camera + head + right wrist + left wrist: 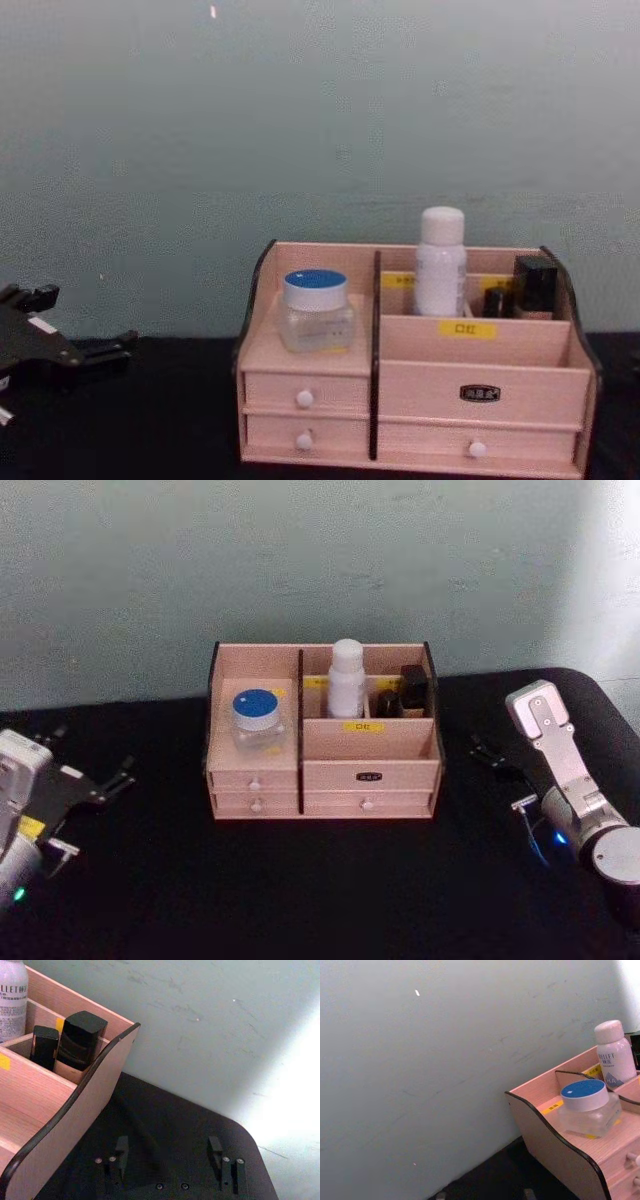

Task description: Pick up the facial cleanser and watermelon frost from the table and place them into the tiered storage box.

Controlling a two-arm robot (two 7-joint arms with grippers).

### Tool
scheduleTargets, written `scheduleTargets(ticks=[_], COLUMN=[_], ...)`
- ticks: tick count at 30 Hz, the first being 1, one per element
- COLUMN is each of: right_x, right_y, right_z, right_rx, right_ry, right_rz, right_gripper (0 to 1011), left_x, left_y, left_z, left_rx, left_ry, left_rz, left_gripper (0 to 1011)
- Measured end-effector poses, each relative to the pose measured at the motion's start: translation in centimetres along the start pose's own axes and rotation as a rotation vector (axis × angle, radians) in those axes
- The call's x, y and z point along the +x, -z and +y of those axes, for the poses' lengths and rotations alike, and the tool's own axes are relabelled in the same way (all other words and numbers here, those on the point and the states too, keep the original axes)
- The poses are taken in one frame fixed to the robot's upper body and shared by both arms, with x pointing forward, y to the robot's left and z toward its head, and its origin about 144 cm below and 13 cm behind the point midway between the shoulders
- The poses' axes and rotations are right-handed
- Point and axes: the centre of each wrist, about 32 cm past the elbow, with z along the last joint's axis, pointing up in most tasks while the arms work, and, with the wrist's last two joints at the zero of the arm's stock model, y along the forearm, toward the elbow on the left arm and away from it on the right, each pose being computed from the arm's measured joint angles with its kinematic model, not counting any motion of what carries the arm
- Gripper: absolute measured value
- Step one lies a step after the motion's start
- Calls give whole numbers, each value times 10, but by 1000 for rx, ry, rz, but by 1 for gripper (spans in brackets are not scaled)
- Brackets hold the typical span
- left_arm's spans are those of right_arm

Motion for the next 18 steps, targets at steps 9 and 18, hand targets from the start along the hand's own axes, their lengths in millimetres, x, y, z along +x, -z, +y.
scheduleTargets(ticks=[9, 18], right_x=[0, 0], right_y=[0, 0], right_z=[0, 0], right_rx=[1, 2], right_ry=[0, 0], right_rz=[0, 0], right_gripper=[1002, 1002], left_x=[0, 0], left_y=[0, 0], left_z=[0, 0], left_rx=[0, 0], left_ry=[0, 0], left_rz=[0, 0], left_gripper=[1001, 1001])
